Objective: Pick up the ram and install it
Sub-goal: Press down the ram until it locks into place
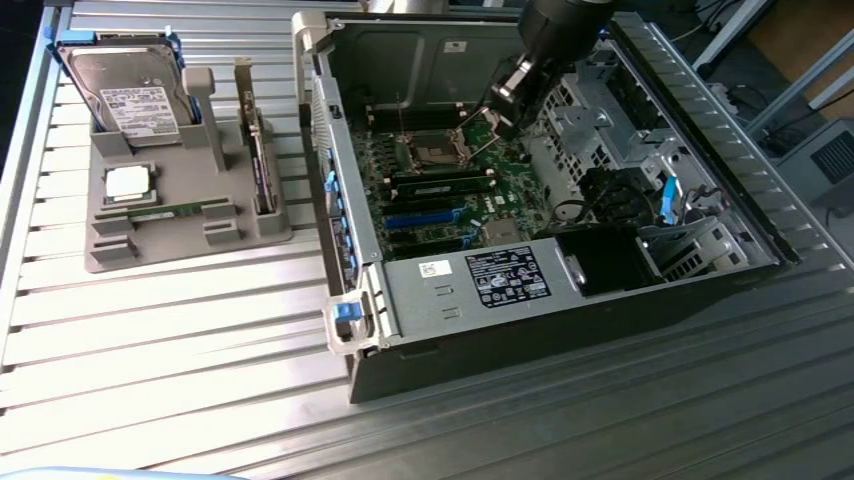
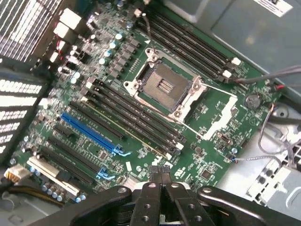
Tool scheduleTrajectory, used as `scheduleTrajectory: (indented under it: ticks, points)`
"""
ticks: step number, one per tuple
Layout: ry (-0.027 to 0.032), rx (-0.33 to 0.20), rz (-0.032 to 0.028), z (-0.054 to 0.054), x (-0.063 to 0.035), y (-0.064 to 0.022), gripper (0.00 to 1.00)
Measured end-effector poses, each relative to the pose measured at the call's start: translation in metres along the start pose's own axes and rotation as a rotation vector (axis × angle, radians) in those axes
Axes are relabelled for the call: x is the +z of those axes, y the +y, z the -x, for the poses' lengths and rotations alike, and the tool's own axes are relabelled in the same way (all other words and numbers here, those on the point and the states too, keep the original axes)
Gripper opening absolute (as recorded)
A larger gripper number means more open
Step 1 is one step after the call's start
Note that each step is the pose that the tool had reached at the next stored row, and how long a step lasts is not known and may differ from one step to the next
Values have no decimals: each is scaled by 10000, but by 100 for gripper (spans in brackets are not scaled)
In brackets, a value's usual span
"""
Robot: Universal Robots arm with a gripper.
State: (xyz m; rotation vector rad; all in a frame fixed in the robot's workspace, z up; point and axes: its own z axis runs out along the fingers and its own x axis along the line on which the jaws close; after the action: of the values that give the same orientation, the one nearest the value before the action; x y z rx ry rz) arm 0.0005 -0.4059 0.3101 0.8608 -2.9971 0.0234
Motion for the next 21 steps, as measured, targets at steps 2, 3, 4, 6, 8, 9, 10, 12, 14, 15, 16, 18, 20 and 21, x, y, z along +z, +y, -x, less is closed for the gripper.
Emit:
scheduleTrajectory:
  ticks: [2, 3, 4, 6, 8, 9, 10, 12, 14, 15, 16, 18, 20, 21]
  points:
    - [12, 506, 0, 0, 2, 0, 11]
    - [17, 948, 10, 0, 3, 0, 11]
    - [20, 1279, 19, 0, 3, 0, 11]
    - [26, 1871, 35, 0, 3, 0, 11]
    - [29, 2350, 48, 0, 3, 0, 11]
    - [31, 2491, 52, 0, 3, 0, 11]
    - [32, 2647, 56, 0, 3, 0, 11]
    - [35, 2932, 63, 0, 3, 0, 11]
    - [39, 3388, 76, 0, 3, 0, 11]
    - [40, 3551, 80, 0, 3, 0, 11]
    - [42, 3750, 85, 0, 3, 0, 11]
    - [45, 4094, 95, 0, 3, 0, 11]
    - [48, 4511, 106, 0, 3, 0, 11]
    - [50, 4666, 110, 0, 3, 0, 11]
